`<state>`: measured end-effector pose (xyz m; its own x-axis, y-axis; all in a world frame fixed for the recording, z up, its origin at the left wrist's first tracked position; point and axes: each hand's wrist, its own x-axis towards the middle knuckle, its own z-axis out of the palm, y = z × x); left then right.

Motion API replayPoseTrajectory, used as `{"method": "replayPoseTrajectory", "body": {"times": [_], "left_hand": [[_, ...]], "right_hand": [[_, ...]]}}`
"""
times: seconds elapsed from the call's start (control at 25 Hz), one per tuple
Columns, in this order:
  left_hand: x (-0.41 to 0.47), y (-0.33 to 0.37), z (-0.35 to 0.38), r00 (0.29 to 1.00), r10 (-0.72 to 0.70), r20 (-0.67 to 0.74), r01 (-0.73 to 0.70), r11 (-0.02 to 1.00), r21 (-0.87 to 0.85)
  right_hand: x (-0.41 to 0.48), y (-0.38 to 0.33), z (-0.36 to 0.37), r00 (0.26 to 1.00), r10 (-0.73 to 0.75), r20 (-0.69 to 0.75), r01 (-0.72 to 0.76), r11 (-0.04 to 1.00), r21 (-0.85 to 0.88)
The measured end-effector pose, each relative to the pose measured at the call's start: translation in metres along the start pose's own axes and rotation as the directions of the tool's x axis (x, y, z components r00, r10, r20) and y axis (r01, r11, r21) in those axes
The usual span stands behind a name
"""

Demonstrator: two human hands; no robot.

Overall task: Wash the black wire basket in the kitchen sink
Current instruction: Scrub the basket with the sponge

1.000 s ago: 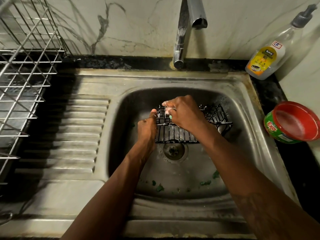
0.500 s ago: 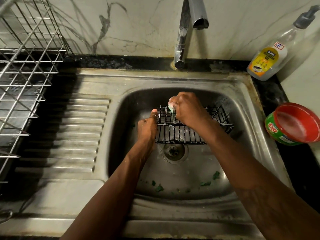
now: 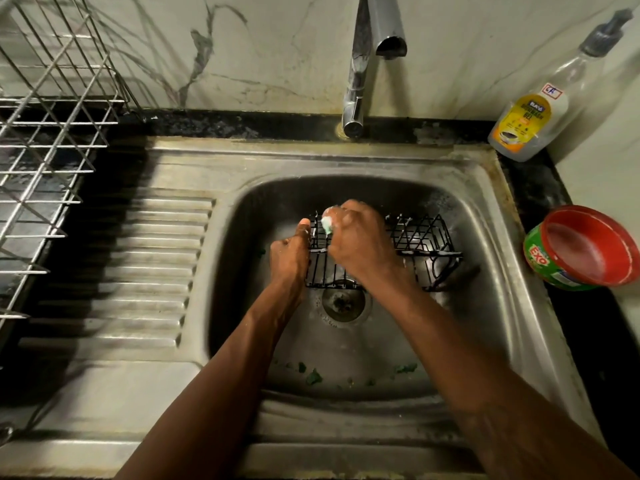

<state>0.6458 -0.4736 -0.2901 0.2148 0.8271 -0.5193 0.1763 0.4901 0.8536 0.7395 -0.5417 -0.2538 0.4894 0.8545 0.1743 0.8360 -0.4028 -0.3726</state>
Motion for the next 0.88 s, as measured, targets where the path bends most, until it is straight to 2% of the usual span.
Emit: {"method": "replayPoseTrajectory", "body": {"times": [0.12,0.2,0.24,0.32,0.48,0.64,0.76,0.8,0.88], "left_hand": [[0.003,-0.004,0.0,1.0,0.0,0.008,0.0,1.0,0.017],[0.004,-0.006,-0.001,1.0,0.024,0.013,-0.024,0.999,0.032],[0.005,-0.005,0.0,1.0,0.022,0.012,-0.022,0.999,0.035],[0.01,-0.005,-0.001,1.0,0.008,0.011,-0.008,1.0,0.029],[0.014,-0.006,-0.002,0.999,-0.015,-0.046,0.015,1.0,0.002],[0.012,-0.012,0.001,0.997,0.003,-0.08,-0.002,1.0,0.012],[0.011,-0.013,0.003,0.996,0.004,-0.088,-0.005,1.0,-0.013],[0.011,-0.013,0.003,0.996,0.015,-0.09,-0.016,1.0,-0.016],[0.011,-0.013,0.004,0.996,0.026,-0.088,-0.027,1.0,-0.011]], "right_hand": [[-0.005,-0.023,0.012,1.0,0.003,-0.025,-0.001,0.996,0.092],[0.006,-0.022,0.013,0.989,-0.141,0.037,0.138,0.988,0.071],[0.012,-0.013,0.009,0.984,-0.168,0.067,0.164,0.985,0.056],[0.016,0.015,-0.004,0.992,-0.099,0.073,0.1,0.995,-0.001],[-0.024,0.054,-0.019,0.997,0.043,-0.071,-0.048,0.996,-0.075],[-0.062,0.017,0.003,0.973,0.103,-0.206,-0.106,0.994,-0.006],[-0.058,-0.01,0.014,0.976,0.074,-0.204,-0.077,0.997,-0.005],[-0.06,-0.005,0.009,0.974,0.107,-0.199,-0.104,0.994,0.027],[-0.071,0.029,-0.01,0.931,0.288,-0.222,-0.272,0.957,0.102]]}}
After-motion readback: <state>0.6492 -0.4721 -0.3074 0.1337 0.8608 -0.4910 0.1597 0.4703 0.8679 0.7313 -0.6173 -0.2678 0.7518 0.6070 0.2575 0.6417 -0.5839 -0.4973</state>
